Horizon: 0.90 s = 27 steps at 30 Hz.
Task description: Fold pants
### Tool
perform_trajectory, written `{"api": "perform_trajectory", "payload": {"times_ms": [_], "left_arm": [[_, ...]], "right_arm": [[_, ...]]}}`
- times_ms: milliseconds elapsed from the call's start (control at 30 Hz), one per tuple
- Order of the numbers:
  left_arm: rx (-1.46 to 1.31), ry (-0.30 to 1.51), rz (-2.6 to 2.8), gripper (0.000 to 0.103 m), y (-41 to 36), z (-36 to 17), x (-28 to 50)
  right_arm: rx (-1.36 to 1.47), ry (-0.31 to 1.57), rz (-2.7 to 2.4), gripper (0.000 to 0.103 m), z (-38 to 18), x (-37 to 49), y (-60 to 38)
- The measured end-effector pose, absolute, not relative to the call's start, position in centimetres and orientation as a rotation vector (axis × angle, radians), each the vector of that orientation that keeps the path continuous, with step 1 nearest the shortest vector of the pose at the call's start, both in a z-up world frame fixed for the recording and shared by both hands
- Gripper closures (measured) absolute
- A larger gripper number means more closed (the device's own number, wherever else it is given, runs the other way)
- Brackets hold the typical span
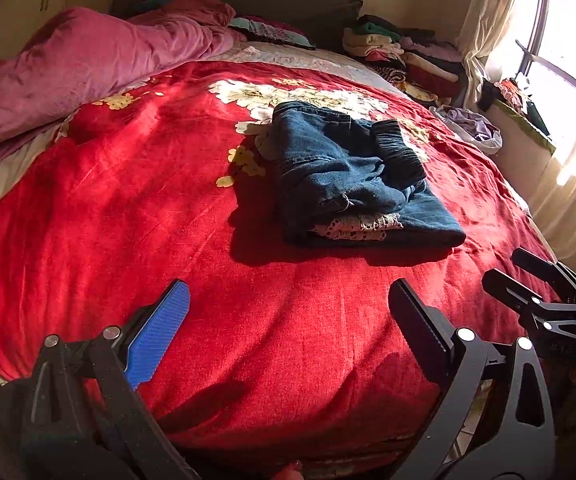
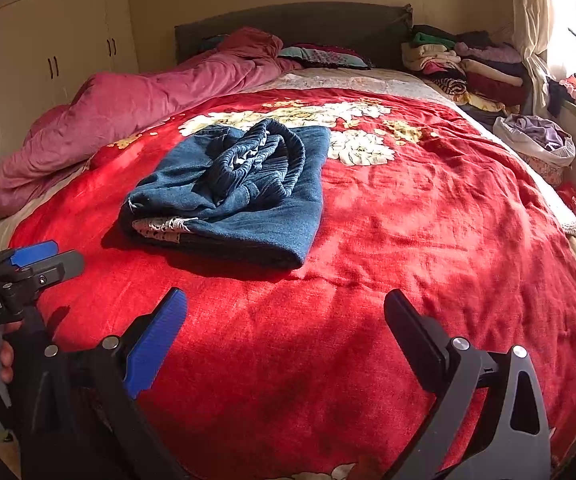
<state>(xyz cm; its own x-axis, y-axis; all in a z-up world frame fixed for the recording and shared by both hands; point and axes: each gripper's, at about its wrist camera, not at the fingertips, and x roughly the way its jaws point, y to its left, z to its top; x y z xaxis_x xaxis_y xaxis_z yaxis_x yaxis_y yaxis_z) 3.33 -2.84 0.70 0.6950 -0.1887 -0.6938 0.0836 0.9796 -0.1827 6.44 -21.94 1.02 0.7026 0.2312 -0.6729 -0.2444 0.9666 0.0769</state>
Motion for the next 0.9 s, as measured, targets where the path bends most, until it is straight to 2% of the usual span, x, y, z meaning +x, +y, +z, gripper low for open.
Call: {"api": "perform_trajectory", "payload": {"times_ms": [900], "left_arm": [[-0.130, 0.788, -0.134, 0.010, -2.81, 1.03, 3.34]], "right_arm": [[-0.015, 0.741, 0.252, 0.005, 1.30, 6.33, -22.61]]}}
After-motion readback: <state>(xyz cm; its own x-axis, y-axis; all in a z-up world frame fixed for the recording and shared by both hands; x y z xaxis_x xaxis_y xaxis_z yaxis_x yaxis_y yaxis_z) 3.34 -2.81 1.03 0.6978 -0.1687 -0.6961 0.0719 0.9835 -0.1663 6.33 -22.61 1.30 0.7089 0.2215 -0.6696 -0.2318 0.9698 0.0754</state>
